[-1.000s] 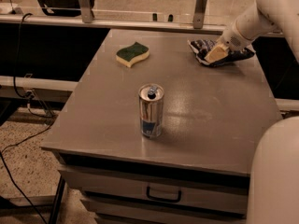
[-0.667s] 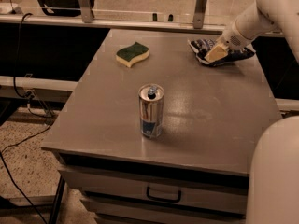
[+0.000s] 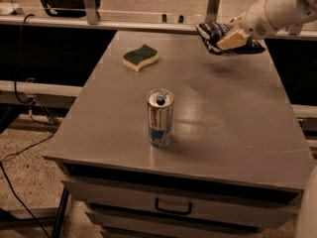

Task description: Move blue chip bag near sponge

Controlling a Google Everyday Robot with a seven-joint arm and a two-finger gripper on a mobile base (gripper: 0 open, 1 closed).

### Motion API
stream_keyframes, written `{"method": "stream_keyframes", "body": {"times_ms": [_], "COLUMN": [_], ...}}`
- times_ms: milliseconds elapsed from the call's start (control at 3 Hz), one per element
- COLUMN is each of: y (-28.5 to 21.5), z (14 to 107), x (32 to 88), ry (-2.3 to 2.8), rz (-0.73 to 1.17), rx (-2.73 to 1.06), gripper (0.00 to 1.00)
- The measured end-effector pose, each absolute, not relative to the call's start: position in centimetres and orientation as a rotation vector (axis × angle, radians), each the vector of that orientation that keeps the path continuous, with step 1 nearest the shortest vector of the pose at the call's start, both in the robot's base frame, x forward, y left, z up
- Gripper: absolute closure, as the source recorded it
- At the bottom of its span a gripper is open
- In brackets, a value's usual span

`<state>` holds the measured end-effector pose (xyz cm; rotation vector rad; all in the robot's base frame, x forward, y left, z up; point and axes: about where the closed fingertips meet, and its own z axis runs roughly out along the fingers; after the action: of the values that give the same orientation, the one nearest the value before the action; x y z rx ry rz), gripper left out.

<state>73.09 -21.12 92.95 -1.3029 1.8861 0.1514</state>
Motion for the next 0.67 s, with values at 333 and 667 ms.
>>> {"method": "stream_keyframes", "body": {"times_ms": [333,667], "y": [-19.7,-15.8], "z": [95.9,96.6], "x": [71.5,71.1], "ry": [1.770,1.641], "rz": [0.181,0.230], "rx": [-1.319,-1.386], "gripper": [1.00,1.00]}}
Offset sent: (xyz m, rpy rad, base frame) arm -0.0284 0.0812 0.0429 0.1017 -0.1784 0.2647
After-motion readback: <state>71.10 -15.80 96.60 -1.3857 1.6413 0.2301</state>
